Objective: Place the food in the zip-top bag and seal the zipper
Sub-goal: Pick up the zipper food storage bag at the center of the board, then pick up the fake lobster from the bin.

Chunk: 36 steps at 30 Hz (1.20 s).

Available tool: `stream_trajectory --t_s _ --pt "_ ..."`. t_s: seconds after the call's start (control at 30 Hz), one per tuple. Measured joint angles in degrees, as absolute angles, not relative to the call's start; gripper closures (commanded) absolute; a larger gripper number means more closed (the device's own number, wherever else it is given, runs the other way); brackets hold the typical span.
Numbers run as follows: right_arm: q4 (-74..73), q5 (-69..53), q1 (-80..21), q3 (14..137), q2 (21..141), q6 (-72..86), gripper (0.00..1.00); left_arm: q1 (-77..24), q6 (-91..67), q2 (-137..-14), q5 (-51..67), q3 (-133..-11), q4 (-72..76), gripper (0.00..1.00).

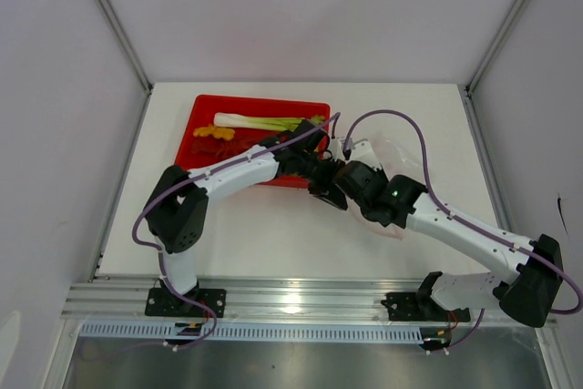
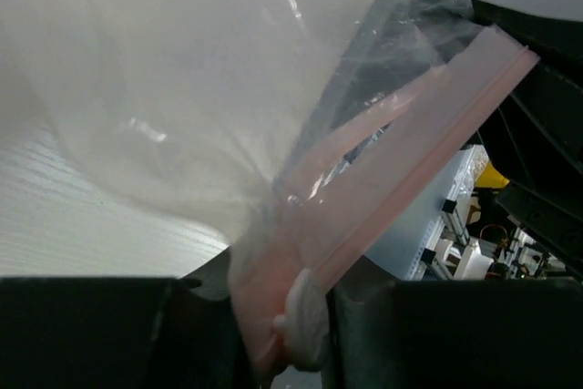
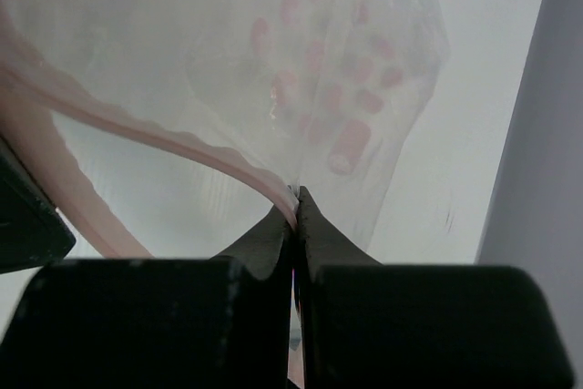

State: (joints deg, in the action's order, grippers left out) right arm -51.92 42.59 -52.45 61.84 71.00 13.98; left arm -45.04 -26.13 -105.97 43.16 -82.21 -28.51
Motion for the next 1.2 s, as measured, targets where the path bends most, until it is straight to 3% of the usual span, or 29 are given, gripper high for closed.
stream_trajectory --t_s 0.03,0.13,0.2,0.27,0.4,0.57,0.7,0.93,1.2 --pt "-51.96 42.37 -52.42 61.84 71.0 14.52 1.0 -44.99 -26.2 -105.95 42.74 -82.21 -28.53 0.56" --pt "-52.21 41.08 -51.66 61.84 70.98 16.88 1.0 -44.77 -26.33 -104.92 38.72 -81.89 -27.83 0.37" --pt "-52.66 40.1 -50.89 61.84 70.98 19.25 1.0 -44.62 -26.52 -103.0 35.75 -81.21 -27.03 0.32" --pt "-52.99 39.03 -50.11 61.84 71.05 21.56 1.0 -44.53 -26.59 -99.61 31.86 -79.85 -25.23 0.19" --pt "-53.32 36.77 -47.9 61.87 71.33 25.82 1.0 -44.42 -26.92 -90.56 23.44 -76.05 -21.34 0.08" --pt "-53.19 31.86 -40.27 62.37 72.34 28.58 1.0 -42.94 -27.42 -79.18 11.66 -70.19 -19.33 0.02" --pt "-52.12 27.97 -34.02 62.5 72.53 28.45 1.0 -37.47 -28.53 -76.2 3.75 -69.97 -20.75 0.05" --pt "-49.54 24.51 -31.0 63.05 72.55 28.18 1.0 -24.05 -36.82 -84.01 -7.73 -78.89 -32.12 0.0" --pt "-43.27 18.28 -30.98 61.36 72.64 28.27 1.0 -18.13 -48.31 -90.89 -13.56 -79.15 -37.47 0.01"
